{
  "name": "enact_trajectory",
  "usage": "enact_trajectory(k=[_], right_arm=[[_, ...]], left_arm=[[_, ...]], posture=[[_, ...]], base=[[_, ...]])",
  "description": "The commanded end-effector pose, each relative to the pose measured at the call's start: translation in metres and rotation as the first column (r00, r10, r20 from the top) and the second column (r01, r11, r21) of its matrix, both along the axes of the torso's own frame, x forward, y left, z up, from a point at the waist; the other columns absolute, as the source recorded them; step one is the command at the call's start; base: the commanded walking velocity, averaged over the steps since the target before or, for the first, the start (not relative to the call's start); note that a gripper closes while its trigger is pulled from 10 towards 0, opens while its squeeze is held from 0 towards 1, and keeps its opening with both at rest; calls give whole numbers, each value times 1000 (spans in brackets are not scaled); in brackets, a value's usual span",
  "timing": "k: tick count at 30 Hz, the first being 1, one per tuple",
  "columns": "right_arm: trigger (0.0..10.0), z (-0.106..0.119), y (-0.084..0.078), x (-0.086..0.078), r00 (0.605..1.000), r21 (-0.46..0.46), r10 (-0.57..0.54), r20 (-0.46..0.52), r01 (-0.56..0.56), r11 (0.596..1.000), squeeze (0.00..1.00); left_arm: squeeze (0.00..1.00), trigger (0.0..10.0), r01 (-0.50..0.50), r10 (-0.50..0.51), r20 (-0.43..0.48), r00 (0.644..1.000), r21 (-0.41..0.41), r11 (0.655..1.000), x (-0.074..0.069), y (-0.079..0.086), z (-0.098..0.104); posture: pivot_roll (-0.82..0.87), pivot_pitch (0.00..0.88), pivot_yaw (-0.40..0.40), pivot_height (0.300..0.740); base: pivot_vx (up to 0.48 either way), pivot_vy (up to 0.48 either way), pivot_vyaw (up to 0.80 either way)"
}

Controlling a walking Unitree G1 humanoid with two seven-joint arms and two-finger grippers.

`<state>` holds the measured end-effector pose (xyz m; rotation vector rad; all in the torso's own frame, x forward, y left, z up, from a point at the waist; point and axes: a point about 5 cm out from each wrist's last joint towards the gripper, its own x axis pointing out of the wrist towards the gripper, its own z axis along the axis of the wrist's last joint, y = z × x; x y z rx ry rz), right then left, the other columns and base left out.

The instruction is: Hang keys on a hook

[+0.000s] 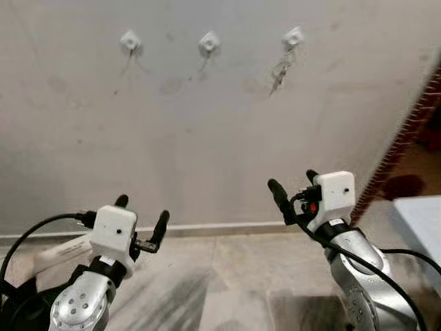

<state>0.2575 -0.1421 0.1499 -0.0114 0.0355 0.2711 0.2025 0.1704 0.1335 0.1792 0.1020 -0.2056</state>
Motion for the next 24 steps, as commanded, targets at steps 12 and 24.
enact_trajectory(k=[12,24], right_arm=[[10000,8,6,6,999,1,20,29,-20,1000,0],[10000,11,7,4,999,3,20,29,-20,1000,0]], left_arm=[[0,10000,0,0,4,1000,0,1000,0,-1,1],[0,10000,-38,38,-8,999,21,999,10,9,-12]], posture=[[102,0,8,740],[60,0,-10,740]], base=[[-311,0,0],[-71,0,0]])
